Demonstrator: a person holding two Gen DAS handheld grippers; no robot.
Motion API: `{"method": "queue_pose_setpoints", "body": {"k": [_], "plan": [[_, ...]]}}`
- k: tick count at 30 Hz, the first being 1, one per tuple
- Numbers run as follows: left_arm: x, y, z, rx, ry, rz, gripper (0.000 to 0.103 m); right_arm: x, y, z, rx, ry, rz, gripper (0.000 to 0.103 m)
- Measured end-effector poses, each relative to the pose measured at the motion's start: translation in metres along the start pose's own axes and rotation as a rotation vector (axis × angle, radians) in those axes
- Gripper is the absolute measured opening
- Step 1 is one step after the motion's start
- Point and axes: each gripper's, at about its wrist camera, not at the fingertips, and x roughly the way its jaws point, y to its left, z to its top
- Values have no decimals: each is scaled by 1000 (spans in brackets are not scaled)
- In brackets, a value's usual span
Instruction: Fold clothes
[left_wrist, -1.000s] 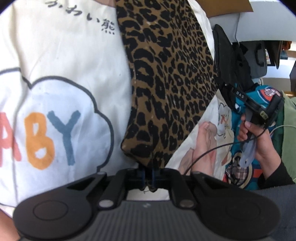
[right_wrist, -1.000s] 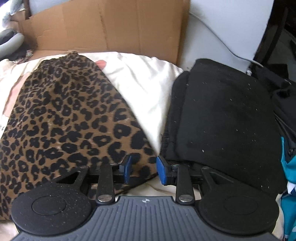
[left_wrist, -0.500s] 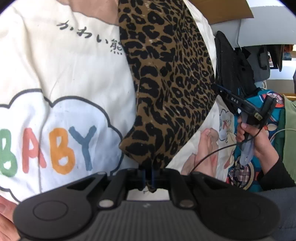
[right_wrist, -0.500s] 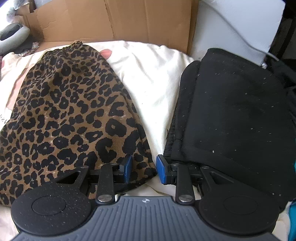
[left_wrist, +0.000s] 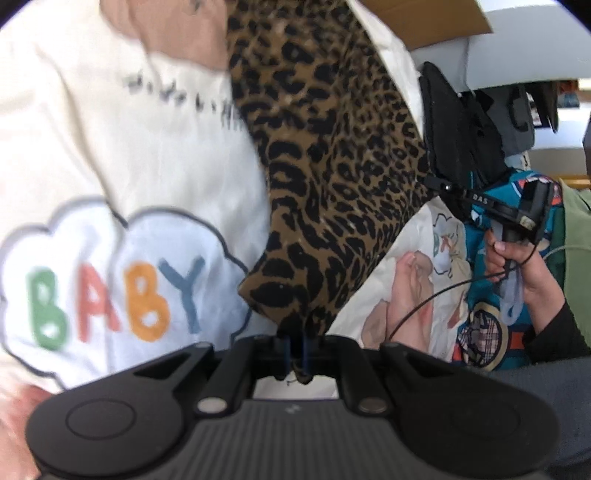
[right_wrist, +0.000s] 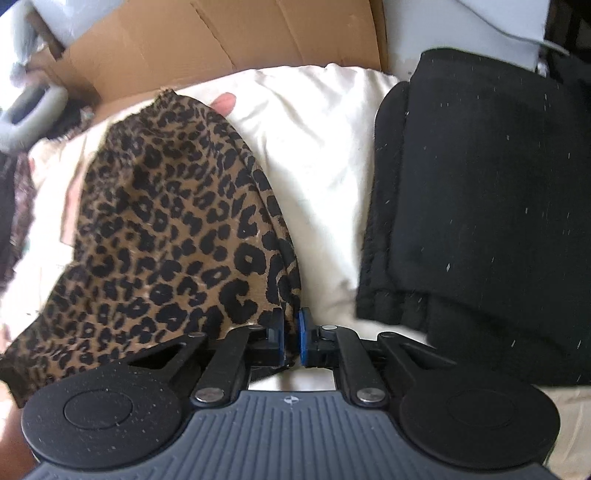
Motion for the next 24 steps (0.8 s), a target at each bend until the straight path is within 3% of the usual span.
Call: {"method": "queue_pose_setpoints", "body": {"k": [8,20,24], "plan": [[-48,7,4,19,-34,87,6,-7,2,-5,121,50,151,4],[-76,41,-5,-39,-77,206,6,-1,39,-30,85,175,316,2],[-66,51,-4,-64,-71,238,6,4,47,-30,53,193,319,2]]}}
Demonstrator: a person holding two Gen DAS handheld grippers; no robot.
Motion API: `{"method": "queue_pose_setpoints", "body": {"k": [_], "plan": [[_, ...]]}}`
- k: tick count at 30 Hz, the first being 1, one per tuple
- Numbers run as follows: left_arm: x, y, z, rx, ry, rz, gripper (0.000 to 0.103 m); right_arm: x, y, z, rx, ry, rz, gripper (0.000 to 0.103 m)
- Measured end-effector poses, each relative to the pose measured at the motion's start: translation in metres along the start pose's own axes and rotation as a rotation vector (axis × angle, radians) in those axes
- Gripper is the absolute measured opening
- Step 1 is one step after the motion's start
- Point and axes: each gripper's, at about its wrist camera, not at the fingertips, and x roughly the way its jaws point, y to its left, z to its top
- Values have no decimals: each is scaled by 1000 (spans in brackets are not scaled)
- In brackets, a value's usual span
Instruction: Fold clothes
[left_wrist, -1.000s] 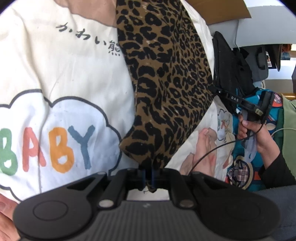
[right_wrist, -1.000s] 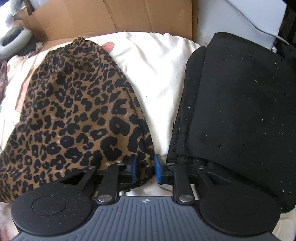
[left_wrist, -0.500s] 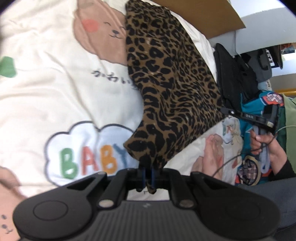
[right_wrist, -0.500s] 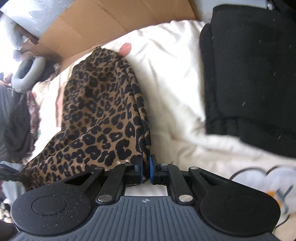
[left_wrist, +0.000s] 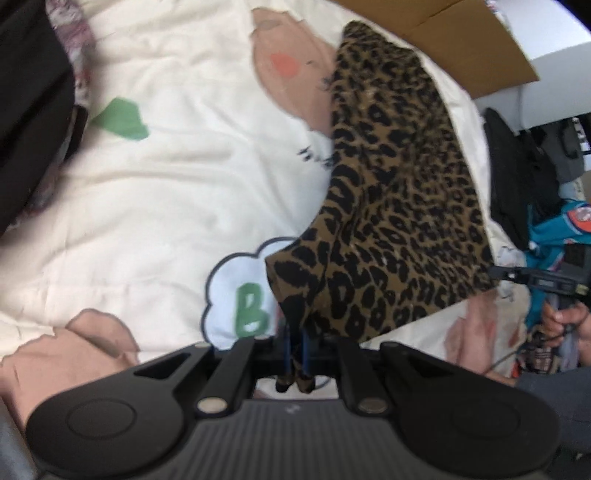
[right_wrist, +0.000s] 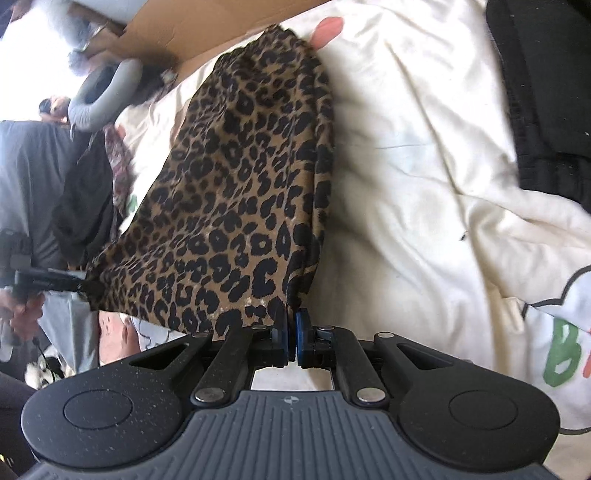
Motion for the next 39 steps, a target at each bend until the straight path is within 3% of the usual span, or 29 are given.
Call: {"method": "queue_pose_setpoints", "body": {"k": [12,17,19,23,27,32,39], "plan": [[59,1,1,-20,39,12,7,4,-8,8,-21,-14,-119,3],[63,3,3,-35,25,6,8,5,-2,16,-58,-29,-165,15],[63,4,4,-39,24,2,11,6,0,19,-72,-35,-184,31],[63,3,6,-52,21,-1,15,4,-3,34,-45,-81,-185,32],[65,3,8,-70,16,-6,15,8,1,52,-62,-131,-217,41],[68,-3,13,-67,15,1,16,8,17,72,-132,-233,-247,41],[73,-9,21,-77,15,5,16,27,23,91,-150,-240,-220,38]]}}
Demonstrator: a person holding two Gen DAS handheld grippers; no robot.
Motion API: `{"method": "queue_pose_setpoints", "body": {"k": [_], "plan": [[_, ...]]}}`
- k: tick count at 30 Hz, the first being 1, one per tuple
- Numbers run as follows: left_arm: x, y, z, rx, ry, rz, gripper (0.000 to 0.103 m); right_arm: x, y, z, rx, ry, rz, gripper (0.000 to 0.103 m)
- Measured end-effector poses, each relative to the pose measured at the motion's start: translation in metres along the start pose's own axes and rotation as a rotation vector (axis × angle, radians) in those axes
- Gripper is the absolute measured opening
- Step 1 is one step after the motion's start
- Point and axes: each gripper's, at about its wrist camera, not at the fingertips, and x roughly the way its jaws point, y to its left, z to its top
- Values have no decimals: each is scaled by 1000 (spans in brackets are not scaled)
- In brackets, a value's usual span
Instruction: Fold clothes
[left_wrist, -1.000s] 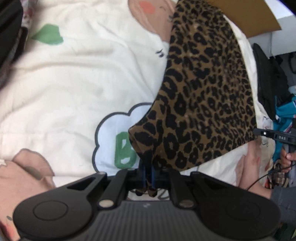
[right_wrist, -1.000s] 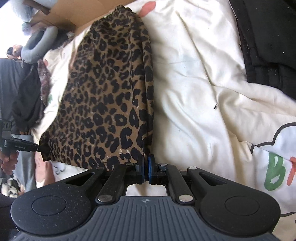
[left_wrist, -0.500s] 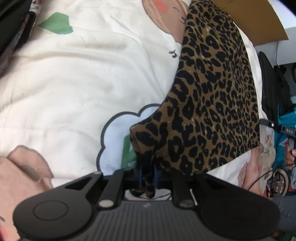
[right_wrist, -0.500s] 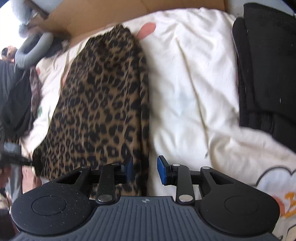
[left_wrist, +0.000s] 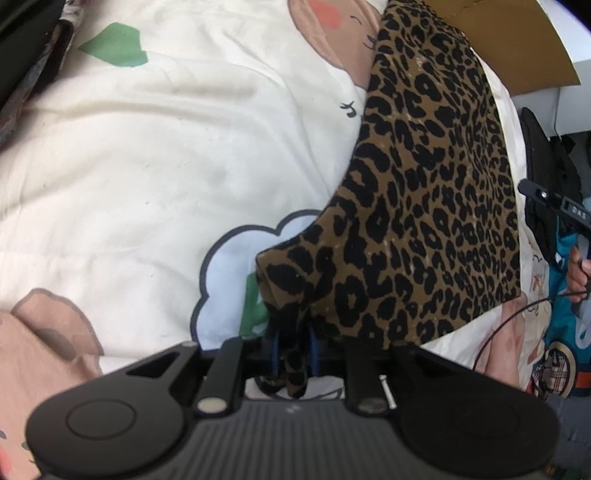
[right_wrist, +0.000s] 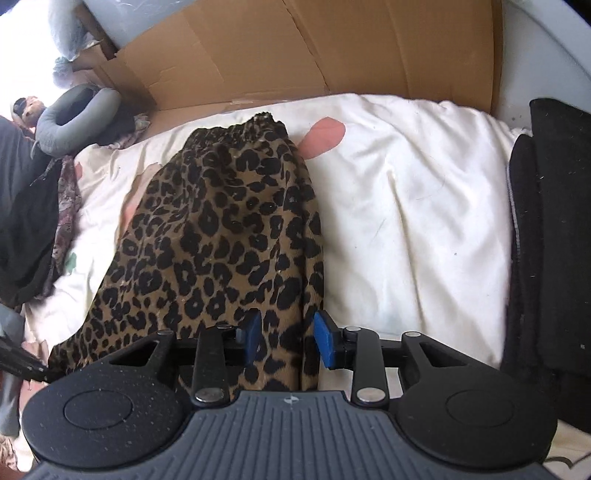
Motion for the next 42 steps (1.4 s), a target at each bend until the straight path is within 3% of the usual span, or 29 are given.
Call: {"method": "queue_pose_setpoints", "body": {"k": [4,9,13,20,27,33,35,36,42], "plan": [[3,-3,4,-9,-3,3,16,9,-4,4,35,-8,10,32],[7,-8,9,-10,-2,5,16,9,-2,10,45,-36,28,32],[10,-12,14,-13,-2,9,17,21,-6,10,64,-8,35,31],[14,-20,24,-12,3,13,17,40,-23,6,163,43,102,30],[18,-27,32,-13,4,16,17,48,-41,9,301,69,208,18],[22,-31,40,-20,7,14,17,59,-58,9,418,85,299,22],[23,-33,42,-19,7,14,17,61,-61,8,450,70,294,15],[24,-35,44,-19,7,14,17,60,-62,7,458,60,288,2],[27,-41,52,-17,8,17,17,45,-56,11,417,22,242,0]]}}
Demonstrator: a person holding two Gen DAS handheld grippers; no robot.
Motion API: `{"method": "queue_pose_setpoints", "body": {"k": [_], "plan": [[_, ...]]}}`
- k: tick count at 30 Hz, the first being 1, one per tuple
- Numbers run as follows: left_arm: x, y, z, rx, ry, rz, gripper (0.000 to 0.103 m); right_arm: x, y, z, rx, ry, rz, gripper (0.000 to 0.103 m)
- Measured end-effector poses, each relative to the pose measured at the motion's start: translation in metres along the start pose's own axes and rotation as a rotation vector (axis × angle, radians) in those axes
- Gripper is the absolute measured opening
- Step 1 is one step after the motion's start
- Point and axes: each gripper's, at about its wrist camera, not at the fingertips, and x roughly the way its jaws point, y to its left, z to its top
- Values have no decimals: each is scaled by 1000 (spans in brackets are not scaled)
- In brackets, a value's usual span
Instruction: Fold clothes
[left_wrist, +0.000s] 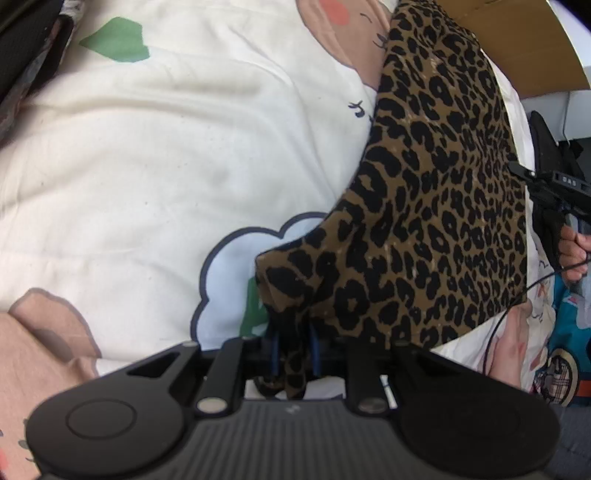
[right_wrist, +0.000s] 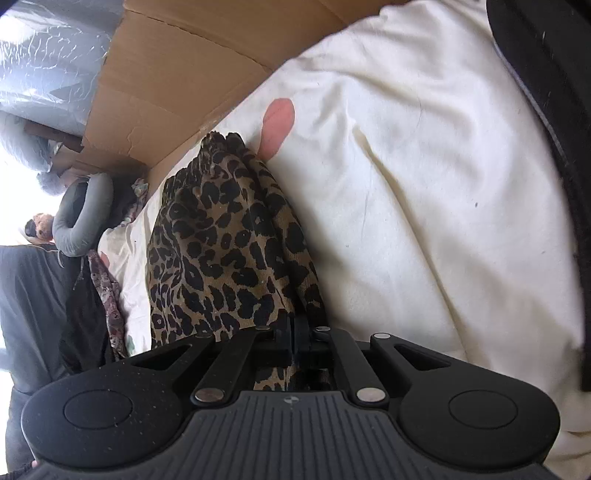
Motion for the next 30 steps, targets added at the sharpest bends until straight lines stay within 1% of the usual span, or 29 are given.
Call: {"method": "queue_pose_setpoints", "body": {"k": [6,11,14,19,21,23,27,30], "plan": [[4,-6,7,-1,-1,0,18,-7,3,1,-25,-11,-47,0],[7,-11,15,-1,-1,-1,18,4,5,-1,-79,-5,-108,0],[10,-14,18,-2,-2,-4,18,3,4,-2,-76,8,-105,0],[13,-17,24,-8,-3,-12,18,-7,0,-10,-60,43,-70,3],[14,-19,27,-8,-3,-13,18,-10,-2,-16,-57,55,-61,3],[16,-21,30,-7,-3,-12,18,-12,-4,-20,-60,52,-54,0],[18,-25,36,-11,-3,-13,18,-20,0,-22,-80,41,-64,0],[19,-27,38,-15,-4,-25,23,-21,-1,-23,-75,44,-82,0]]}}
